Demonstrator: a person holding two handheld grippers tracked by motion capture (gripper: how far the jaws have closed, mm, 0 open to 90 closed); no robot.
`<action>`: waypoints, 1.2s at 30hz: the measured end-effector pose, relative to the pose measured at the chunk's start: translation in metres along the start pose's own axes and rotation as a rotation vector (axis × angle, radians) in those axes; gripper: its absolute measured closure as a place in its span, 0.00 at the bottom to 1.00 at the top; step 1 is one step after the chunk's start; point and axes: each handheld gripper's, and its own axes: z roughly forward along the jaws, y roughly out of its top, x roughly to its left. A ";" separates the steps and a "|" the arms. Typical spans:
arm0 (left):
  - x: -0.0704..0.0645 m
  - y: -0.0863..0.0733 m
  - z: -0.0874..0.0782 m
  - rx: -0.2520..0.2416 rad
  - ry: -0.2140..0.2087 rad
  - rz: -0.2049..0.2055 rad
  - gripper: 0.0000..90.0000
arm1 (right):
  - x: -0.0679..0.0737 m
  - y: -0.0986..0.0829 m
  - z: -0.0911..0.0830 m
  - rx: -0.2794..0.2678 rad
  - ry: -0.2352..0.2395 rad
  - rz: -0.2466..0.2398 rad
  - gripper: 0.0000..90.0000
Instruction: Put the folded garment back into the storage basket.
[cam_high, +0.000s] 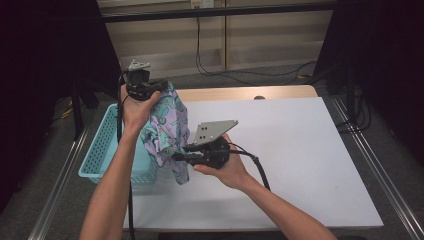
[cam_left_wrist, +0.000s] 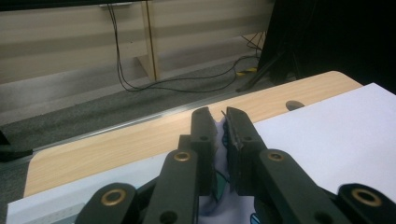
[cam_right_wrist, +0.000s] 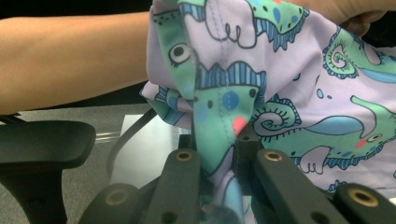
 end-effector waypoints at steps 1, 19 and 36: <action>0.001 0.000 -0.001 -0.008 0.006 -0.006 0.92 | 0.000 0.002 0.001 -0.002 0.000 -0.002 0.93; 0.034 0.010 -0.025 -0.036 0.042 -0.020 0.92 | -0.005 0.031 0.026 0.008 0.040 -0.021 0.93; 0.066 0.017 -0.044 -0.019 0.093 -0.019 0.92 | -0.005 0.061 0.058 0.002 0.060 -0.066 0.93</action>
